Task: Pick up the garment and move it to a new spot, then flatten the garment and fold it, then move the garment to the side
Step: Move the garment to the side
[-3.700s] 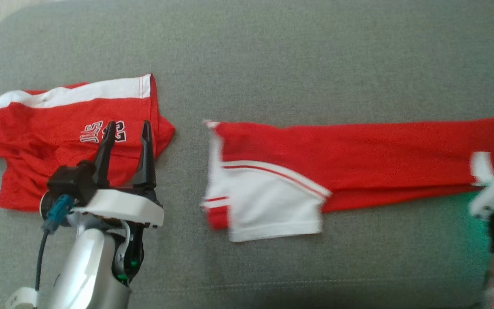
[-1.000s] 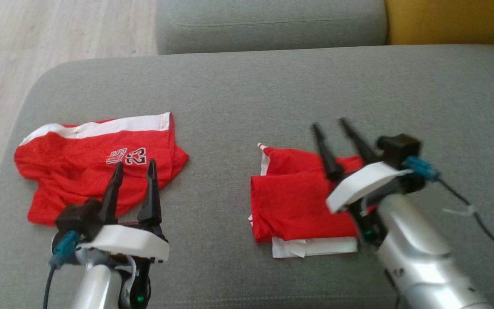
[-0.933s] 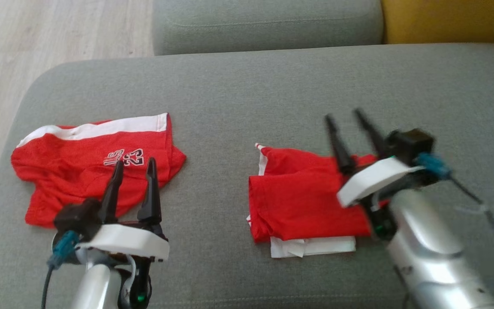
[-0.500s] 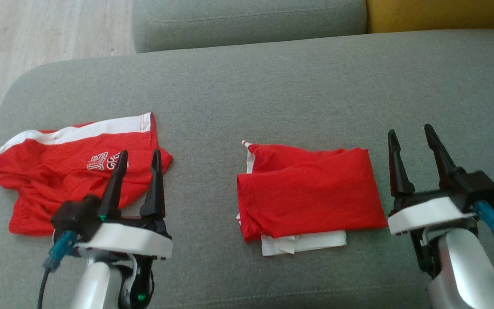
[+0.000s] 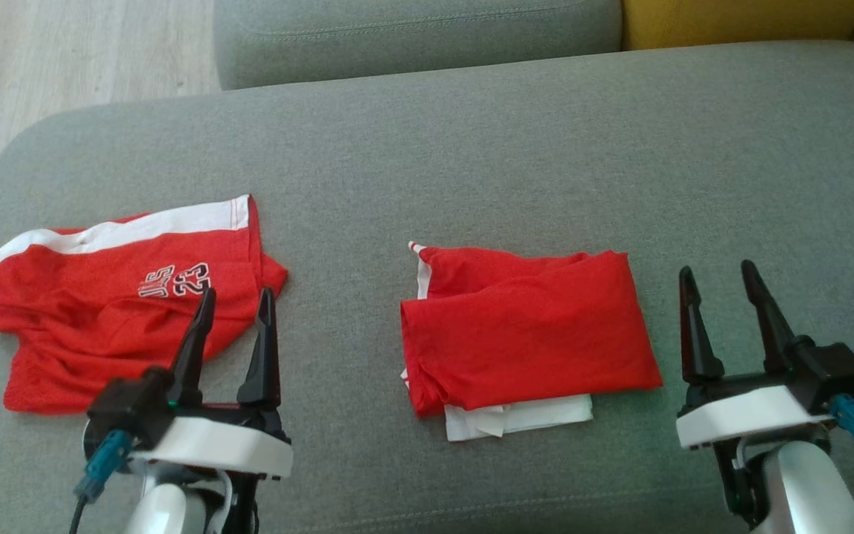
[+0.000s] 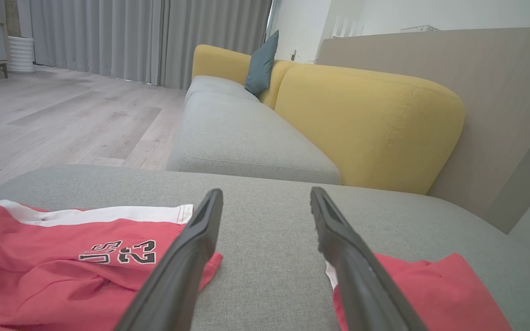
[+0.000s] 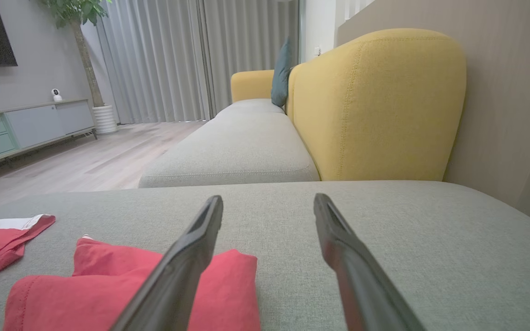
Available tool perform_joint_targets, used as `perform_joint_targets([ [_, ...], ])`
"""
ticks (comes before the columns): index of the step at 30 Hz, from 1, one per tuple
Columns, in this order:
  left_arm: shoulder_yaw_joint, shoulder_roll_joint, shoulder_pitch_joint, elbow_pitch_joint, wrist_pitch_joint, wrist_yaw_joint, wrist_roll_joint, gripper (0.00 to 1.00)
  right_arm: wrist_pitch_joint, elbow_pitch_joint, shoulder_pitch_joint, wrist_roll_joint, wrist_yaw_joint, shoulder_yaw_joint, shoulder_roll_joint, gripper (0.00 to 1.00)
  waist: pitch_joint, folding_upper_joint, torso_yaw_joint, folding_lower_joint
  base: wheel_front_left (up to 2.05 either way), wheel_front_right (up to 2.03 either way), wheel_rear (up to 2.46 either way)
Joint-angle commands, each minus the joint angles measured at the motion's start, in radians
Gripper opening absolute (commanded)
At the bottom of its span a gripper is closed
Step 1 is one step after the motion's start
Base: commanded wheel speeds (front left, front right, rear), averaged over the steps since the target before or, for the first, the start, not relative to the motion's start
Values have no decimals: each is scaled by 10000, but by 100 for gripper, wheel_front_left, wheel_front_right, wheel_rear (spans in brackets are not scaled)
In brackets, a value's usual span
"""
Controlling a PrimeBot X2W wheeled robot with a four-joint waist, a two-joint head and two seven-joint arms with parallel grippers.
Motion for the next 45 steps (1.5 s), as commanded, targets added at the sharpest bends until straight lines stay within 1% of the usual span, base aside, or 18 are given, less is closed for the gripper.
perform_joint_targets([
  [1, 335, 18, -312, -356, -122, 62, 20, 100, -105, -281, -194, 37, -7, 292, -24, 100, 7, 0, -2, 0, 0, 0, 0],
  [8, 79, 18, -515, -214, -122, 12, 9, 100, 155, 185, -389, 212, -7, 295, -23, 100, 290, 0, 96, 0, 0, 0, 0],
  [11, 0, 18, -616, -87, -122, -37, 53, 100, 385, 615, -577, 347, -7, 382, -23, 100, 520, 0, 204, 0, 0, 0, 0],
  [13, -25, 18, -675, -4, -122, -80, 79, 100, 512, 1007, -724, 554, -7, 454, -23, 100, 672, 0, 284, 0, 0, 0, 0],
  [15, -41, 18, -730, 87, -122, -119, 104, 100, 518, 1442, -888, 997, -7, 555, -23, 100, 797, 0, 368, 0, 0, 0, 0],
  [18, -85, 18, -823, 181, -122, -193, 195, 100, 531, 2224, -1146, 1269, -7, 633, -23, 100, 949, 0, 504, 0, 0, 0, 0],
  [25, -150, 18, -1025, 245, -122, -224, 229, 100, 468, 3944, -1730, 1494, -7, 926, -22, 100, 1229, 0, 785, 0, 0, 0, 0],
  [30, -74, 18, -1152, 197, -122, -223, 252, 100, 290, 4673, -2170, 1450, -7, 1162, -22, 100, 1495, 0, 808, 0, 0, 0, 0],
  [32, -34, 18, -1207, 182, -122, -231, 269, 100, 215, 4834, -2346, 1281, -7, 1292, -22, 0, 1580, 0, 775, 0, 0, 0, 0],
  [35, 62, 18, -1268, 173, -122, -218, 299, 100, 82, 4842, -2632, 740, -7, 1220, -22, 0, 1659, 0, 635, 0, 0, 0, 0],
  [38, 148, 18, -1313, 173, -122, -244, 343, 100, -6, 4558, -2916, -269, -7, 901, -22, 0, 1705, 0, 404, 0, 0, 0, 0],
  [41, 190, 18, -1363, 151, -122, -265, 379, 100, -42, 4074, -3190, -1409, -7, 352, -56, 0, 1749, 0, 153, 0, 0, 0, 0],
  [43, 198, 18, -1416, 139, -122, -283, 393, 100, -40, 3768, -3375, -1969, -7, 20, -313, 0, 1789, 0, 18, 0, 0, 0, 0],
  [44, 191, 18, -1476, 122, -122, -296, 394, 100, 75, 3568, -3577, -2371, -7, -265, -728, 0, 1831, 0, -92, 0, 0, 0, 0],
  [45, 181, 18, -1505, 113, -122, -302, 393, 100, 145, 3486, -3681, -2519, -7, -408, -966, 0, 1853, 0, -131, 0, 0, 0, 0],
])
